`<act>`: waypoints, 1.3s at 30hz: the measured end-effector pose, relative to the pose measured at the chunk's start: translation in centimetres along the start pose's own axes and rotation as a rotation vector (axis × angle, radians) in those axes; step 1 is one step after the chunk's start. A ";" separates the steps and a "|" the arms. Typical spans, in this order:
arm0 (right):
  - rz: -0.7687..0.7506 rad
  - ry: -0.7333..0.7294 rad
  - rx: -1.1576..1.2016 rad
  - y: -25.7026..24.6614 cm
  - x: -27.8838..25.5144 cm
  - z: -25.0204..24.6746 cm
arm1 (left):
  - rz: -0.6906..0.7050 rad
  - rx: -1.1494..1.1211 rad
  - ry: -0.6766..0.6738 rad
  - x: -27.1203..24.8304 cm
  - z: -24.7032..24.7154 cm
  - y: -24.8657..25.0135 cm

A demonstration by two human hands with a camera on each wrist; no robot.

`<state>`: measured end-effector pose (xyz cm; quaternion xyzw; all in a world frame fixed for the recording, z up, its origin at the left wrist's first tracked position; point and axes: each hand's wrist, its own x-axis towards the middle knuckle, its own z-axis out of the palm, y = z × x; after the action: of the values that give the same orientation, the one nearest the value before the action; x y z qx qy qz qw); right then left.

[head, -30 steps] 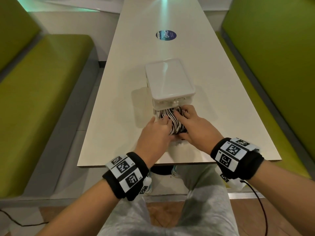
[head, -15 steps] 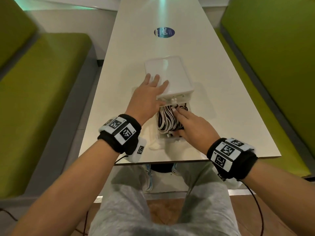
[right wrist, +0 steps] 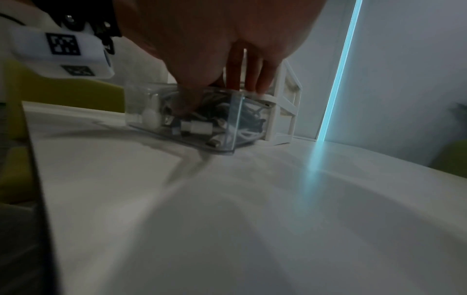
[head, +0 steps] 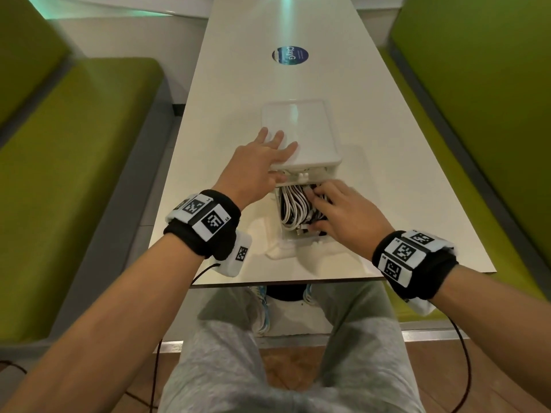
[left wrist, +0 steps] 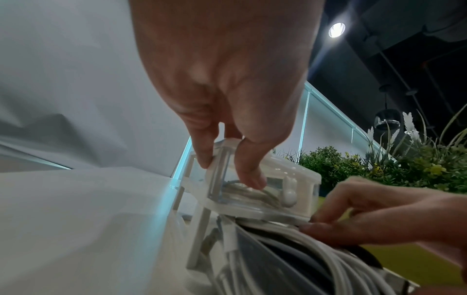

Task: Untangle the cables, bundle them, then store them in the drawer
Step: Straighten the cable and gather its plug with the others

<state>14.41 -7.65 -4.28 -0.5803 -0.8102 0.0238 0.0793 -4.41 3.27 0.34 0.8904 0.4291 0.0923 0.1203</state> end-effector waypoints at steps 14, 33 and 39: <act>0.068 0.164 0.127 -1.1 0.3 1.2 | -0.045 0.021 -0.005 -1.1 -0.1 1.2; -0.121 -0.113 -0.006 0.9 -3.3 0.7 | 0.104 -0.083 -0.101 -2.6 2.1 -0.3; -0.107 0.008 -0.115 -0.1 -3.6 2.3 | 0.117 0.162 -0.090 -3.3 2.4 0.4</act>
<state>15.11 -10.95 -6.86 -0.5399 -0.8397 -0.0293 0.0503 -5.52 0.15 -2.03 0.9241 0.3765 0.0242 0.0615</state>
